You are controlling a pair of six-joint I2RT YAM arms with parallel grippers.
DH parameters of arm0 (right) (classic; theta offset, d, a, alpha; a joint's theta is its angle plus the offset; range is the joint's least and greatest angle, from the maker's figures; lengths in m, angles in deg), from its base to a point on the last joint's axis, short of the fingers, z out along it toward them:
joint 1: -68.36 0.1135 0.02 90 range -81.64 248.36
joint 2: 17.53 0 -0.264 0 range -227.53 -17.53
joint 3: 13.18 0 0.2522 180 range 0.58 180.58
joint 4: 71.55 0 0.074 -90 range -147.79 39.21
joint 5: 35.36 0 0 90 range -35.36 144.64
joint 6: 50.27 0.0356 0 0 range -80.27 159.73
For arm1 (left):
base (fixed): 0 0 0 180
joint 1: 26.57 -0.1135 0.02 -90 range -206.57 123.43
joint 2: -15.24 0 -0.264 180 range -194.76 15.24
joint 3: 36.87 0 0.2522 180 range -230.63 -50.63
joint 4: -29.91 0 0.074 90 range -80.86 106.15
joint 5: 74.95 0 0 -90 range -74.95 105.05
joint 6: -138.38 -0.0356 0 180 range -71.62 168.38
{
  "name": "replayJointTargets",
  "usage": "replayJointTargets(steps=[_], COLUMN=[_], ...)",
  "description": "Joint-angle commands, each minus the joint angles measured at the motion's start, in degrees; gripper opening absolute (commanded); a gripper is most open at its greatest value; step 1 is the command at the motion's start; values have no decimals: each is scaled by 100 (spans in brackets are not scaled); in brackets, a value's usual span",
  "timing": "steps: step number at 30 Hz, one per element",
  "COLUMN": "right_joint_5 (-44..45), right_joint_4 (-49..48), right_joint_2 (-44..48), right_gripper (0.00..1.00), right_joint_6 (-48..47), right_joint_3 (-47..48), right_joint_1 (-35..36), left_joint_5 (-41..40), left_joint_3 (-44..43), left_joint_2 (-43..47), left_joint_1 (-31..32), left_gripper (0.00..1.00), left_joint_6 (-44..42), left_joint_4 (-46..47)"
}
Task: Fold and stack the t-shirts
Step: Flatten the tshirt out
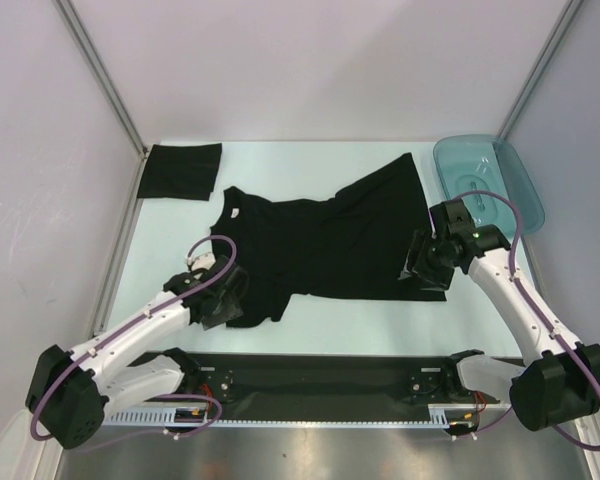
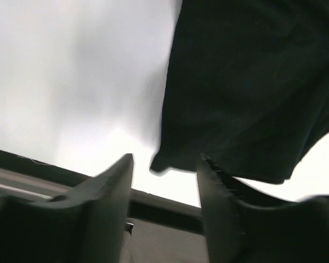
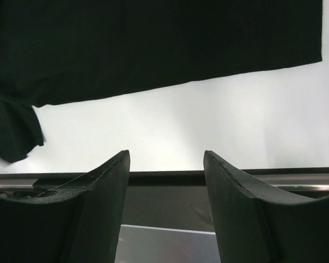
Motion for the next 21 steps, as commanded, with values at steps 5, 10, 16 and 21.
replayJointTargets(steps=[5, 10, 16, 21], right_joint_5=[-259, -285, -285, -311], right_joint_4=[-192, -192, -184, -148], right_joint_2=[-89, -98, -89, -54], right_gripper=[62, 62, 62, 62], right_joint_6=[-87, -122, -166, -219], right_joint_3=[282, 344, 344, 335], right_joint_1=[-55, -81, -116, -204], left_joint_5=[-7, 336, 662, 820], left_joint_3=[94, 393, 736, 894], left_joint_2=[19, -16, -253, -446], left_joint_1=[-145, -189, -215, -285], left_gripper=[60, 46, 41, 43], left_joint_6=[84, 198, 277, 269], left_joint_4=[4, 276, 637, 892])
